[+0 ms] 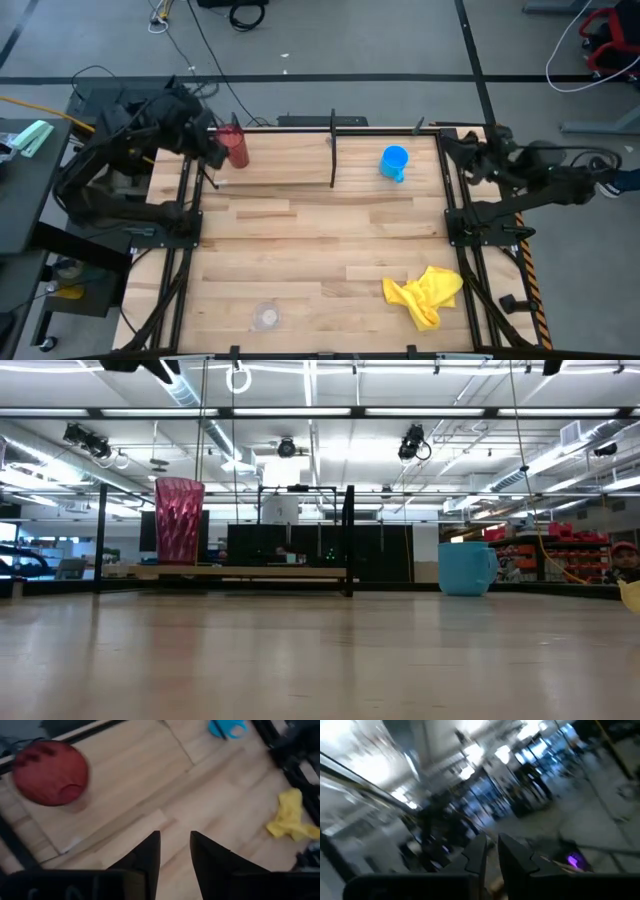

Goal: Stack small to large cups/mugs on shelf
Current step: Put the blue mug on the shelf

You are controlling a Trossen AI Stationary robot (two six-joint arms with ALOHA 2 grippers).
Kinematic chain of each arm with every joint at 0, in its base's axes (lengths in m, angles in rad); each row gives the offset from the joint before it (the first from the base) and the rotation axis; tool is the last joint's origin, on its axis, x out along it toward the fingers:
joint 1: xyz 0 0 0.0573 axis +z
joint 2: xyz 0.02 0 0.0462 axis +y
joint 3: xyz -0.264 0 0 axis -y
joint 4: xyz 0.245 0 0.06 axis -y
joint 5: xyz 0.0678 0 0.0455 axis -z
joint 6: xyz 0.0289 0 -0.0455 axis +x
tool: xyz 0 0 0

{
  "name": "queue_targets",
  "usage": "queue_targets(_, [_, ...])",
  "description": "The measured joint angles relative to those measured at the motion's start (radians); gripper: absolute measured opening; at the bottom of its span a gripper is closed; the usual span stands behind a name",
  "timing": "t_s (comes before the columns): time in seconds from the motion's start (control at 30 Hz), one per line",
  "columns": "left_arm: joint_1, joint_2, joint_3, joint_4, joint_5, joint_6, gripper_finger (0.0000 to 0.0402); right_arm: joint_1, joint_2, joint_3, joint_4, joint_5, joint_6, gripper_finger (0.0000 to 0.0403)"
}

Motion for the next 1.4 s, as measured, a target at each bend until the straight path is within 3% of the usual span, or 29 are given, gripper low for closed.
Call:
queue_targets(0.23, [-0.304, 0.001, -0.029, 0.017, -0.182, -0.129, 0.0114, -0.010, 0.206, 0.394, -0.655, 0.156, 0.216, 0.0057])
queue_targets(0.4, [-0.481, 0.001, -0.155, 0.045, -0.289, -0.254, 0.0111, -0.068, 0.361, 0.671, -1.044, 0.167, 0.337, 0.0057])
queue_targets(0.67, [-0.620, 0.003, -0.428, 0.297, -0.301, -0.335, 0.0111, -0.232, 0.570, 0.985, -1.418, 0.149, 0.351, 0.0057])
queue_targets(0.87, [-0.643, 0.003, -0.505, 0.452, -0.301, -0.342, 0.0106, -0.468, 0.649, 1.024, -1.430, -0.056, 0.208, 0.0053])
queue_targets(1.17, [-0.649, 0.003, -0.511, 0.491, -0.301, -0.353, 0.0103, -1.002, 0.817, 0.934, -1.432, -0.494, -0.093, 0.0022])
queue_targets(1.27, [-0.649, 0.003, -0.511, 0.493, -0.301, -0.353, 0.0103, -1.110, 0.892, 0.881, -1.429, -0.561, -0.167, 0.0019])
queue_targets(1.4, [-0.657, 0.003, -0.511, 0.493, -0.301, -0.353, 0.0102, -1.151, 0.968, 0.775, -1.388, -0.580, -0.219, 0.0021])
